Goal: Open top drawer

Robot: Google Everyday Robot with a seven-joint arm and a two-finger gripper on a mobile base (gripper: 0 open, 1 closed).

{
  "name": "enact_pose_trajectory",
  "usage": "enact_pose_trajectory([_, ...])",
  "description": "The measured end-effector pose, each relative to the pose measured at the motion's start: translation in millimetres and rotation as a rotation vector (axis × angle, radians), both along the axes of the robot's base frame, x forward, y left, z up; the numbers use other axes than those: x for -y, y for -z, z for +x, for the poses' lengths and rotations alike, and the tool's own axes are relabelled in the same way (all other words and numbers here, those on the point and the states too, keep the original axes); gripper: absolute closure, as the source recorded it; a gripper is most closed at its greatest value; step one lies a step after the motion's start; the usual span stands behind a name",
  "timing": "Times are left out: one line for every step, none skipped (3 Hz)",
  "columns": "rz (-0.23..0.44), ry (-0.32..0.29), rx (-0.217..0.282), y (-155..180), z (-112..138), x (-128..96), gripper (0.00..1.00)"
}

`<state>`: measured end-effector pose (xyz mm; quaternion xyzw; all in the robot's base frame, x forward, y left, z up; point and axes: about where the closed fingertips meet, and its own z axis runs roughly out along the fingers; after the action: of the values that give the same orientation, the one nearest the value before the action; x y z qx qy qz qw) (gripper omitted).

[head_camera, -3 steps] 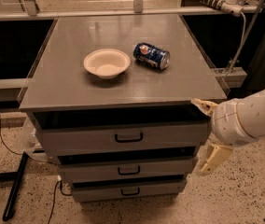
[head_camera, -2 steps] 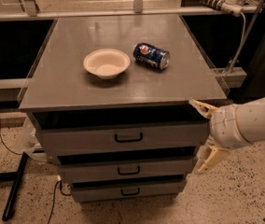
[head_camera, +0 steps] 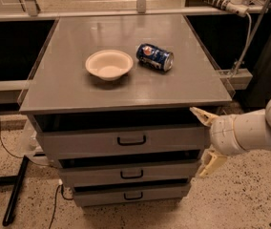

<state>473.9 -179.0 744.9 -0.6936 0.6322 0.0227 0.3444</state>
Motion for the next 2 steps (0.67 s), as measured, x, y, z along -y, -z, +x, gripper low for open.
enact_pose_trajectory([-0.030, 0.000, -0.017, 26, 13, -1, 0.00])
enact_pose_trajectory([-0.052, -0.001, -0.022, 42, 31, -4, 0.00])
